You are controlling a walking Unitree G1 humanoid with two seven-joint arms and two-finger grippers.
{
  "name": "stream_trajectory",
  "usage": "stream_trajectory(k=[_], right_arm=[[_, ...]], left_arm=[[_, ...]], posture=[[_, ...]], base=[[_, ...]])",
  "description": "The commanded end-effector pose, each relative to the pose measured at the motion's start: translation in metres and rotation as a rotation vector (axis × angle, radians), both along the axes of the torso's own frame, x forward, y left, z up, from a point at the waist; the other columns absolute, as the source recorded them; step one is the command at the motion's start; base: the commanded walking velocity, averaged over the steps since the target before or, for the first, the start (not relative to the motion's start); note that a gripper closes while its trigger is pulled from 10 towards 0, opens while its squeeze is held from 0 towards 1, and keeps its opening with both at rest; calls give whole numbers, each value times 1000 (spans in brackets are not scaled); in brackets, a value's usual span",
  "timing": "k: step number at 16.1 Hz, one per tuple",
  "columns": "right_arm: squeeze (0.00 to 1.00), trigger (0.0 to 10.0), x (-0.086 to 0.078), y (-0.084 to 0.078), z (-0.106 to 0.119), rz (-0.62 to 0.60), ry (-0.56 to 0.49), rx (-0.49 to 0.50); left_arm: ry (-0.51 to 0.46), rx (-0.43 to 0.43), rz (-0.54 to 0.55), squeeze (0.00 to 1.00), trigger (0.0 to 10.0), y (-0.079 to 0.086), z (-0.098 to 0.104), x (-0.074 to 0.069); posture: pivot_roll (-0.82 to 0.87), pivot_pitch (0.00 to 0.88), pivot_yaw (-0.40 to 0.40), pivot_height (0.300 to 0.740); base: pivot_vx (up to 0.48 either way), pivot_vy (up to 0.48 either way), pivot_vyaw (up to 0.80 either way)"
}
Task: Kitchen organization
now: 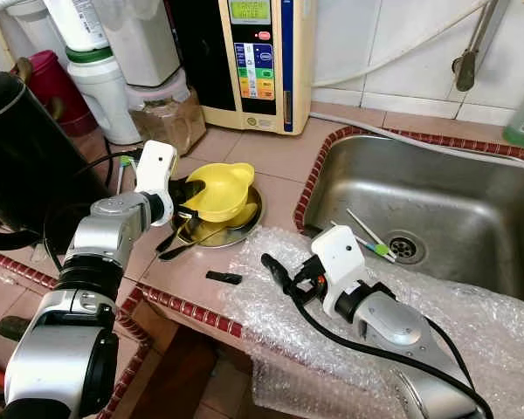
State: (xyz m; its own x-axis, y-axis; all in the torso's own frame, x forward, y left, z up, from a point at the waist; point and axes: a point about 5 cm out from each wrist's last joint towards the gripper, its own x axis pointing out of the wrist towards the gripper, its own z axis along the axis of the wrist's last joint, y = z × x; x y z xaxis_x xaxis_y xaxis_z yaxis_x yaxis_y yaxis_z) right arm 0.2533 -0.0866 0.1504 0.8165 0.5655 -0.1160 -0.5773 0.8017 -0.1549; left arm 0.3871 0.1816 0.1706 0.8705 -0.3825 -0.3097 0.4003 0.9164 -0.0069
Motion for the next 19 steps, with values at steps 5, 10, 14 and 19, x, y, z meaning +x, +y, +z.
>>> stream_trajectory(k=[5, 10, 14, 19], right_arm=[[0, 10000, 2, 1, 1, -6, -10, 4], [0, 10000, 10, 0, 9, -61, -66, 46], [0, 10000, 26, -1, 48, -149, -213, 268], [0, 10000, 44, 8, 56, -162, -183, 383]], left_arm=[[-97, 0, 59, 0, 0, 11, 7, 0], [-354, -63, 63, 0, 0, 0, 30, -1], [-525, -25, 17, 0, 0, -19, 37, -9], [-636, -42, -90, 0, 0, -59, 38, -23]], posture=[[14, 88, 164, 740], [20, 80, 158, 740], [13, 59, 139, 740], [7, 30, 114, 740]], base=[[0, 0, 0], [0, 0, 0], [0, 0, 0], [0, 0, 0]])
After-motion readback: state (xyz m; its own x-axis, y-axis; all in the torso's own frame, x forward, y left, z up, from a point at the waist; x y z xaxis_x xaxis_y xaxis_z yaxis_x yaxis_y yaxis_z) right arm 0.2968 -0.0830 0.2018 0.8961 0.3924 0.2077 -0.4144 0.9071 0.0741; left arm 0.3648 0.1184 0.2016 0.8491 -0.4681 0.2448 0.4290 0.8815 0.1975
